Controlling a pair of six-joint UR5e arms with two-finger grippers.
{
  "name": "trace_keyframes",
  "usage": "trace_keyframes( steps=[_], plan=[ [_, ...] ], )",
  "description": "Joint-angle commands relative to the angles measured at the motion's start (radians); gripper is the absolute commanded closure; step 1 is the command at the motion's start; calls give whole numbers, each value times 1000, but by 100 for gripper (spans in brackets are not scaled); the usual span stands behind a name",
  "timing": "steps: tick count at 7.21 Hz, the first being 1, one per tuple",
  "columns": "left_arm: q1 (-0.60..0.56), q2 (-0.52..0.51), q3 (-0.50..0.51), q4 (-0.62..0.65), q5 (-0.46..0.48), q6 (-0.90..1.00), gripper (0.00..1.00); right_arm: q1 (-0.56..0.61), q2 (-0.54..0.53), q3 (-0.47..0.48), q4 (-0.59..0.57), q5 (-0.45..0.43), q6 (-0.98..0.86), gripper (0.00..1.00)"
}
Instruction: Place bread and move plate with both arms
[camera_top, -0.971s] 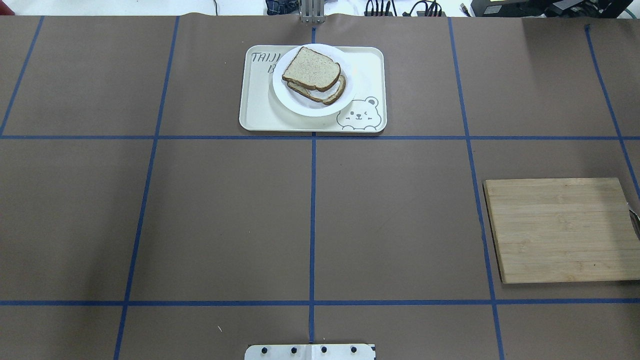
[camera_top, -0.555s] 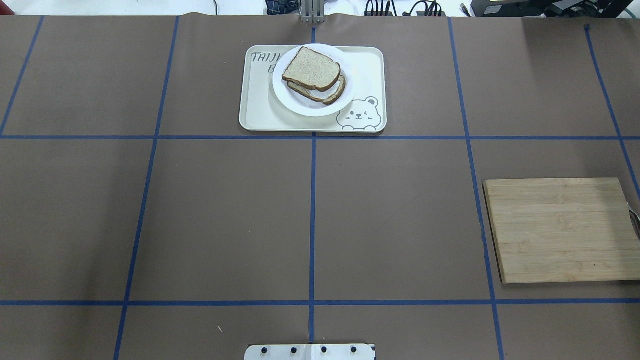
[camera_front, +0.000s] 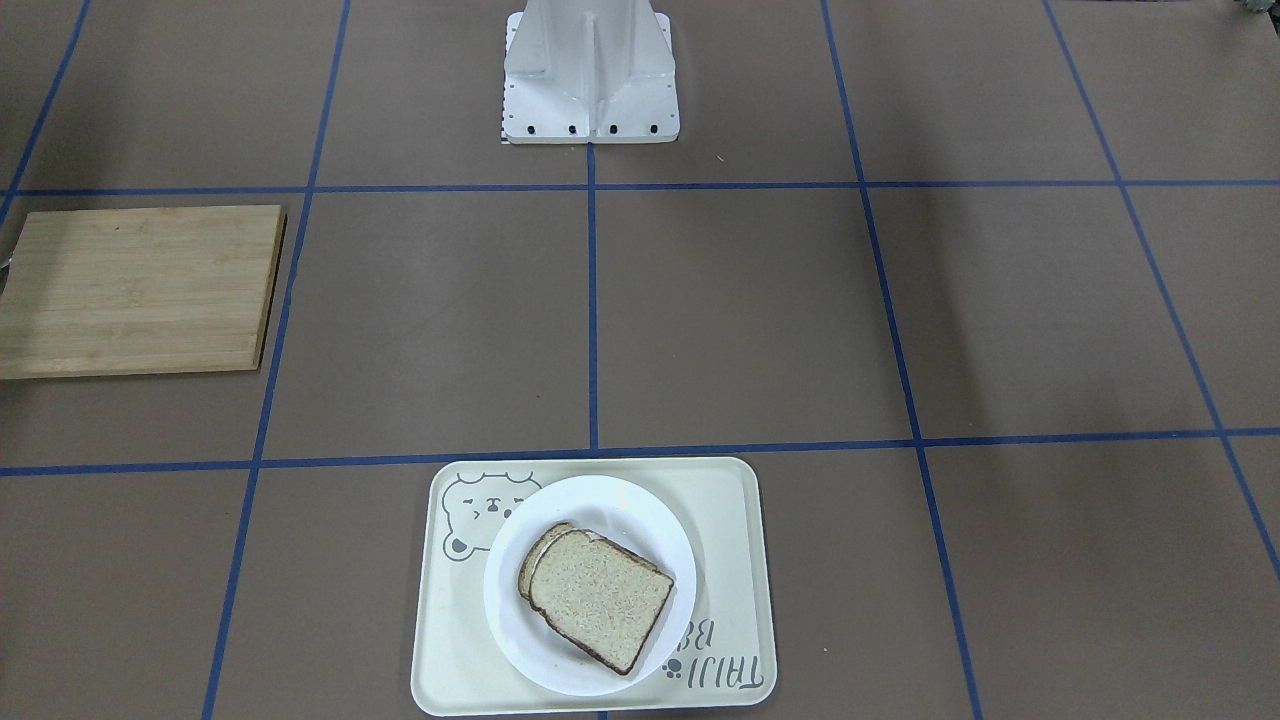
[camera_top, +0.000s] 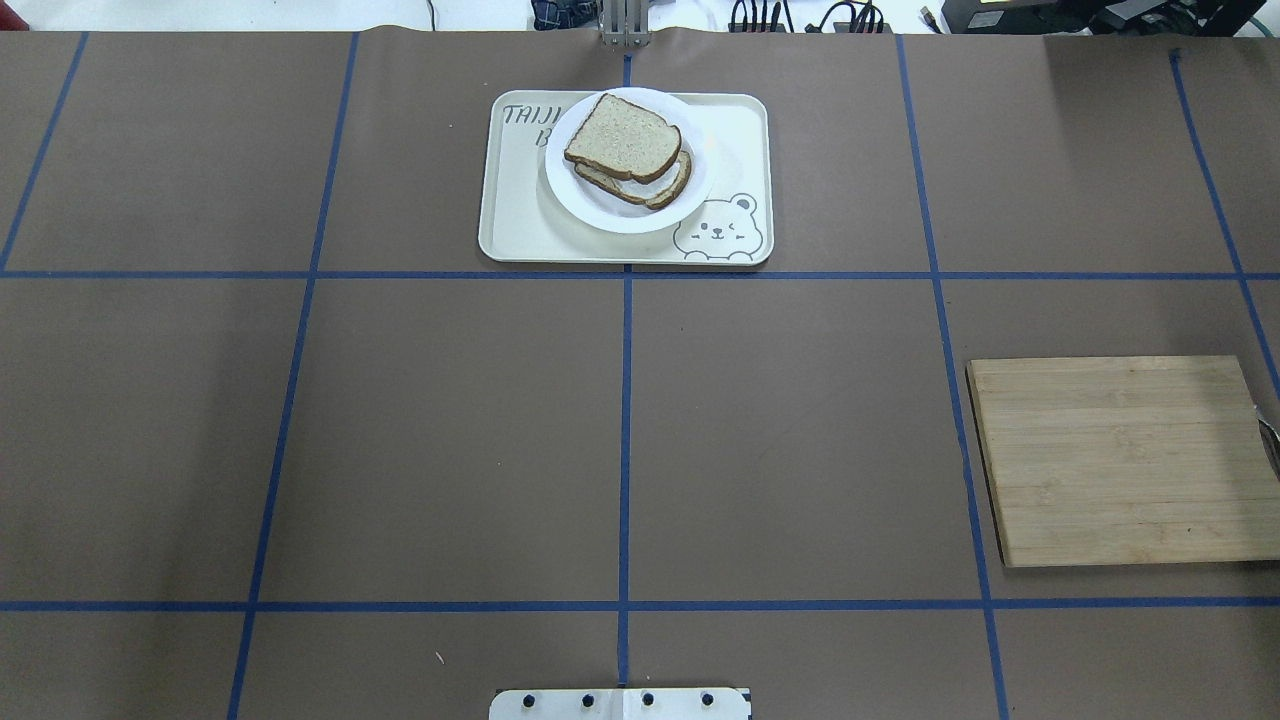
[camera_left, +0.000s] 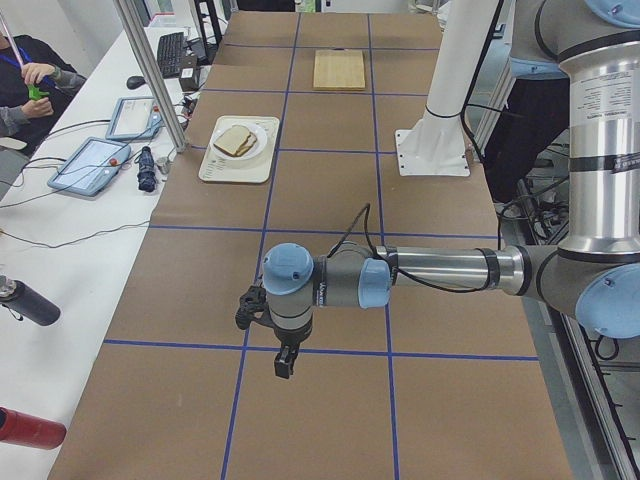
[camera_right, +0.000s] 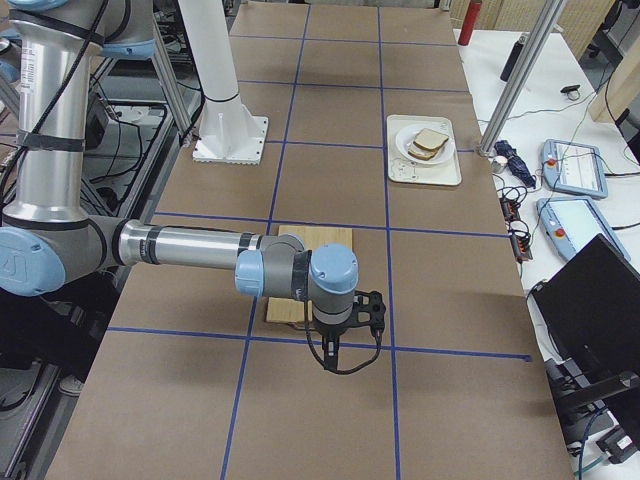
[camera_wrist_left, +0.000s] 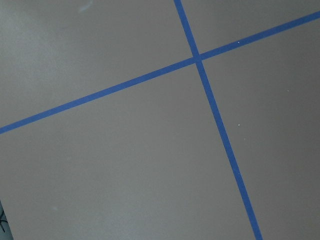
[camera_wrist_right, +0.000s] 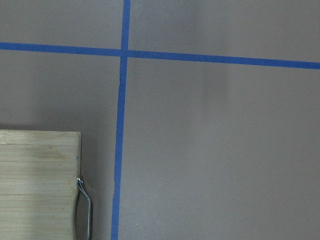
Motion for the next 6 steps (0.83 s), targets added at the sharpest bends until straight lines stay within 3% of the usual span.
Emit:
trace_keyframes(
  steps=[1, 6],
  plan=[
    [0, 2, 6, 1, -65, -40, 2, 0, 0, 0, 0, 0, 0, 0],
    [2, 13, -4, -2, -65, -29, 2, -1, 0, 0, 2, 2, 0, 0]
  ],
)
